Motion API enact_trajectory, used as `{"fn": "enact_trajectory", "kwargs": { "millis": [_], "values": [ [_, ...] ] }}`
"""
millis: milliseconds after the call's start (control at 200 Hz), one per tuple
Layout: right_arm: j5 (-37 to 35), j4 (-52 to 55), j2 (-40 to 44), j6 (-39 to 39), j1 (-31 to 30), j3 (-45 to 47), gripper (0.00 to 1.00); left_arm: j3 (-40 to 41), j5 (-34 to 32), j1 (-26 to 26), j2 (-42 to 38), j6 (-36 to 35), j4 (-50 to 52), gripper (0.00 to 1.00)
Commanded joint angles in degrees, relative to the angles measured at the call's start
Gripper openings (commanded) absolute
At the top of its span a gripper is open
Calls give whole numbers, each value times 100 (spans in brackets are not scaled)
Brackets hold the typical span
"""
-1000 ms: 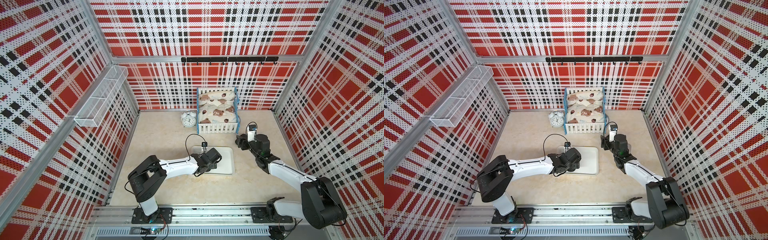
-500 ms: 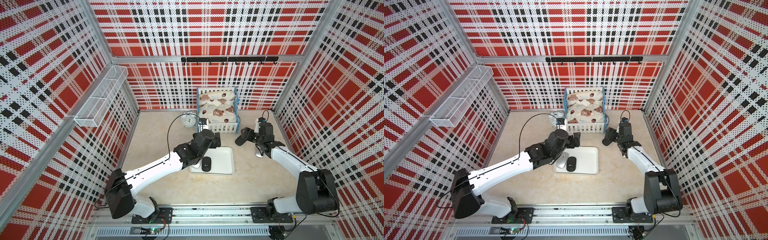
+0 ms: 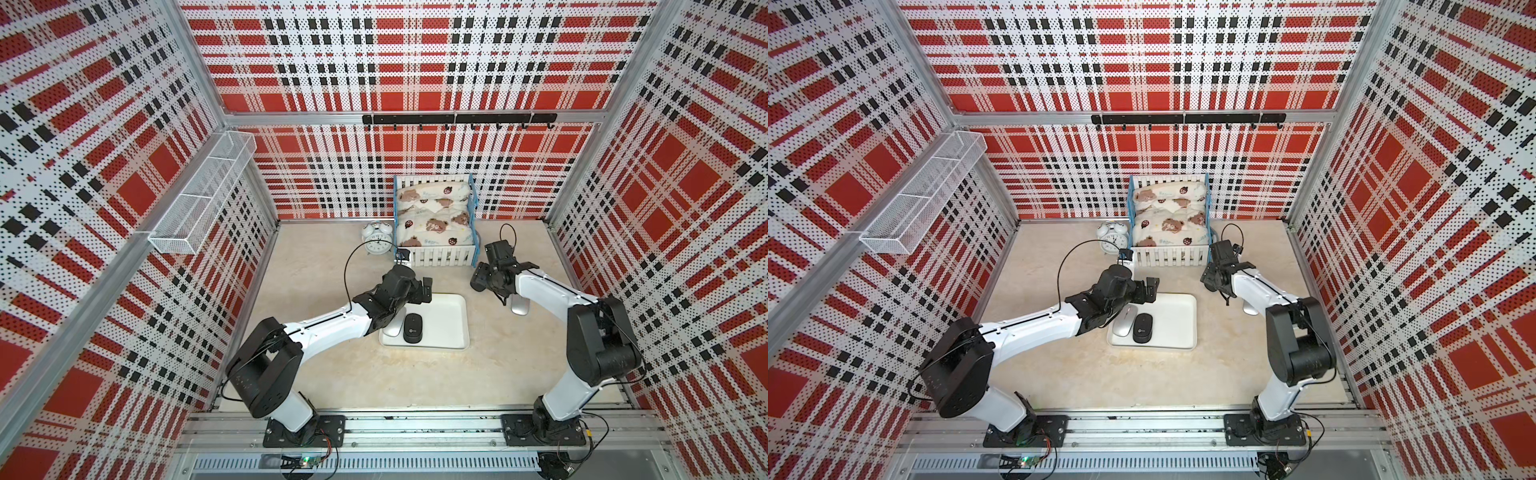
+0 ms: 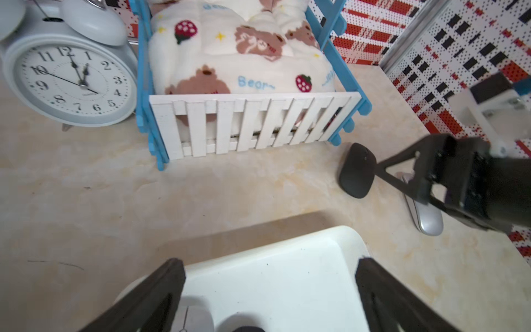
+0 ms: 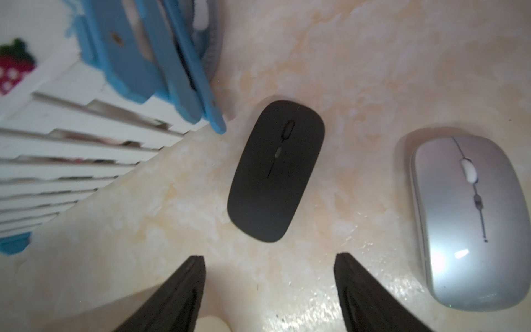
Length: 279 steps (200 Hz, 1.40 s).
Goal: Put the mouse in the storage box
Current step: Pick up the mouse from the center of the board.
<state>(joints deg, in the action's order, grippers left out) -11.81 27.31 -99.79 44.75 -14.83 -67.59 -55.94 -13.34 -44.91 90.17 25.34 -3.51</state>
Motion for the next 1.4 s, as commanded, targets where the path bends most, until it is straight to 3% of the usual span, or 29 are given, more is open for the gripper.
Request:
{"fn": "enact_trajectory", "kwargs": {
  "millis": [0,311,691,947,1243,1393],
  "values": [
    [-510,680,-410,492,14,-536,80,-79,-88,-106,-21,-139,-159,99],
    [-409,1095,-1324,1068,10,-1488,85,179,-384,-106,-321,-185,-139,100],
    [-468,1252,-1873,1273,22,-1872,91,304,-607,-219,-428,-143,-98,100],
    [-628,1324,-2061,1413,24,-2008,85,281,-719,-265,-431,-131,-32,100],
    [-767,1331,-2046,1237,18,-1777,66,253,-1112,-335,-425,-39,65,100],
    [-806,1226,-1994,855,23,-1545,61,237,-1244,-335,-434,-38,70,100]
  ]
}}
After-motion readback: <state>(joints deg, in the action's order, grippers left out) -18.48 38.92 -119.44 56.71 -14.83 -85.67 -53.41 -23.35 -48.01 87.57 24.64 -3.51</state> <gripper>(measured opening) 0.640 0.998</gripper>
